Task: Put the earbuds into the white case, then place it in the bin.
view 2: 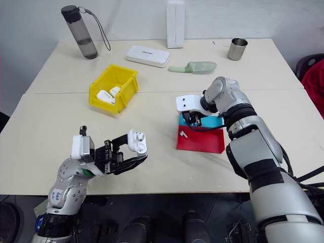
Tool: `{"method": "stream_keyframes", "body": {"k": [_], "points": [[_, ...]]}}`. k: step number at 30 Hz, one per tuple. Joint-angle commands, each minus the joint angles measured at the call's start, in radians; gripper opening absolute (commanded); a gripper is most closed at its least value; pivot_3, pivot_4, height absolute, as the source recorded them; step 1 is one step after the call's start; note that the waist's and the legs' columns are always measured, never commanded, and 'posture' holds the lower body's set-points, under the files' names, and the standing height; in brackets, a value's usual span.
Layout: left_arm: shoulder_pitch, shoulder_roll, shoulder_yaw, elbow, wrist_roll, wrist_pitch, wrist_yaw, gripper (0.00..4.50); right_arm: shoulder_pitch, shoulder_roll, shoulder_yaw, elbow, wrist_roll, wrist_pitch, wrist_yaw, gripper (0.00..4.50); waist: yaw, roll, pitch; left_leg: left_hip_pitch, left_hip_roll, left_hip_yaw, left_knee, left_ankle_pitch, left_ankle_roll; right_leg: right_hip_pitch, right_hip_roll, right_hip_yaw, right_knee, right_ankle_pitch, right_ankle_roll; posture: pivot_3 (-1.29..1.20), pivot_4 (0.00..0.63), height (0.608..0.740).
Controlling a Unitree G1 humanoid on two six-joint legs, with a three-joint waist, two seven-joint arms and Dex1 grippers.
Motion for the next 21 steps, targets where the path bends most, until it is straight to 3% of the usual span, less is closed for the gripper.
{"method": "stream_keyframes", "body": {"k": [1, 8, 12, 15, 18, 21], "points": [[0.001, 0.007, 0.017, -0.034, -0.017, -0.004, 0.003, 2.76, -0.025, -0.010, -0.069, -0.011, 0.062, 0.037, 0.035, 0.56, 0.000, 0.000, 0.000, 0.000, 0.000, 0.000, 0.000, 0.000, 0.000, 0.000, 0.000, 0.000, 0.000, 0.000, 0.000, 0.00, 0.150, 0.740], [-0.004, 0.002, 0.028, -0.029, -0.029, -0.001, 0.008, 2.76, -0.029, -0.109, -0.287, -0.144, 0.303, 0.174, 0.229, 0.56, 0.007, 0.000, 0.000, 0.000, 0.000, 0.000, 0.000, 0.000, 0.000, 0.000, 0.000, 0.000, -0.001, 0.000, 0.000, 0.00, 0.150, 0.740], [-0.021, -0.006, 0.029, -0.012, -0.035, 0.001, 0.006, 2.76, 0.071, -0.147, -0.467, -0.384, 0.560, 0.463, 0.321, 0.56, 0.008, 0.000, 0.000, 0.000, 0.000, 0.000, 0.000, 0.000, 0.000, 0.000, 0.000, 0.000, -0.001, 0.000, 0.000, 0.00, 0.150, 0.740], [-0.045, -0.014, 0.029, 0.007, -0.038, 0.004, 0.004, 2.76, 0.260, -0.146, -0.553, -0.753, 0.726, 0.699, 0.238, 0.56, 0.010, 0.000, 0.000, 0.000, 0.001, -0.001, 0.000, 0.000, 0.000, 0.001, 0.000, -0.001, -0.001, 0.000, 0.000, 0.00, 0.150, 0.740], [-0.073, -0.024, 0.032, 0.028, -0.043, 0.008, 0.001, 2.76, 0.431, -0.075, -0.672, -1.123, 0.979, 1.087, 0.041, 0.56, 0.012, 0.000, 0.000, 0.000, 0.001, -0.001, 0.001, 0.000, 0.000, 0.002, 0.000, -0.001, -0.001, 0.000, 0.000, 0.00, 0.150, 0.740], [-0.097, -0.028, 0.031, 0.048, -0.039, 0.010, -0.007, 2.76, 0.539, 0.018, -0.747, -1.358, 1.183, 1.279, -0.121, 0.56, 0.007, 0.000, 0.000, -0.001, 0.001, -0.001, 0.000, 0.000, 0.000, 0.001, 0.000, 0.000, 0.000, 0.000, 0.000, 0.00, 0.150, 0.740]]}}
